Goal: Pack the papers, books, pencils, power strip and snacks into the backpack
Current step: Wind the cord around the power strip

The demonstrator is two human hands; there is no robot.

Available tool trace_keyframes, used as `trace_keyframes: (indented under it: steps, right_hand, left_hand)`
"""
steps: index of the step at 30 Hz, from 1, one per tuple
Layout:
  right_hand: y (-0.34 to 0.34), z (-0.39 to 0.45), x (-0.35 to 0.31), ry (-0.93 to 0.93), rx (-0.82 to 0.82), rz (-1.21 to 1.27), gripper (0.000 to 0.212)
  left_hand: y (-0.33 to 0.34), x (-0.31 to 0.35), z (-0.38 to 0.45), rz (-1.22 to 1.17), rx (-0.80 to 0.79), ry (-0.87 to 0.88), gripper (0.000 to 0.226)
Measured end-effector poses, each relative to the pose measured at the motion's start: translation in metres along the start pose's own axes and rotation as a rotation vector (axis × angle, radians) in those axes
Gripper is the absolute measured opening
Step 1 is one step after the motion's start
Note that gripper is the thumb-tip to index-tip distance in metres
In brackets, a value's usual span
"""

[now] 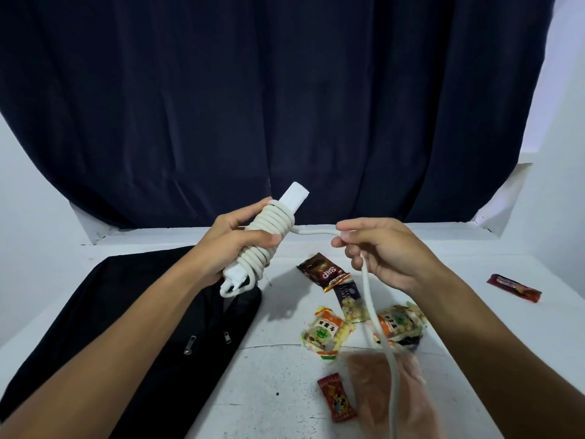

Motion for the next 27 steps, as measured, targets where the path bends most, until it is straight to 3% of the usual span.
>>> trace_keyframes:
  steps: [3, 7, 9, 12, 14, 16, 19, 23, 27]
  right_hand:
    - [0.009, -0.006, 0.000, -0.071, 0.038, -0.154, 0.028]
    - [0.010, -0.006, 0.000, -0.026, 0.070, -0.652, 0.036]
    - [0.012, -0.005, 0.000, 0.009, 0.070, -0.744, 0.030]
    - [0.012, -0.008, 0.001, 0.156, -0.083, -0.452, 0.017]
    - [0.008, -0.014, 0.003, 0.236, -0.256, -0.160, 0.015]
    - [0.005, -0.019, 0.007, 0.243, -0.356, -0.025, 0.013]
    - [0.003, -0.020, 0.010, 0.190, -0.291, 0.037, 0.016]
    - [0.004, -0.022, 0.005, 0.095, -0.171, 0.010, 0.015]
    - [0.012, -0.028, 0.001, 0.076, -0.164, -0.104, 0.021]
  left_hand:
    - [0.000, 0.000, -0.001, -0.025, -0.025, -0.025, 0.057]
    - [-0.001, 0.002, 0.001, 0.097, -0.065, -0.035, 0.053]
    - [0.000, 0.003, 0.002, 0.189, -0.068, -0.014, 0.052]
    - [-0.006, 0.006, 0.001, 0.133, -0.040, -0.045, 0.050]
    - [-0.017, 0.006, 0.000, -0.059, -0.057, -0.136, 0.051]
    - [-0.031, 0.002, 0.001, -0.222, -0.113, -0.220, 0.063]
    - [-0.045, -0.009, 0.001, -0.287, -0.178, -0.281, 0.083]
    - [-0.052, -0.017, -0.003, -0.314, -0.222, -0.287, 0.075]
    - [-0.053, -0.020, -0.005, -0.296, -0.270, -0.293, 0.067]
Point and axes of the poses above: each hand's wrist, its own z-axis towards the middle knuckle, its own y-axis out of the palm, x = y × z, the point moved 1 cm from there along z, towards the middle knuckle, and after that the axes turned 10 degrees about y, right-handed, at the moved point
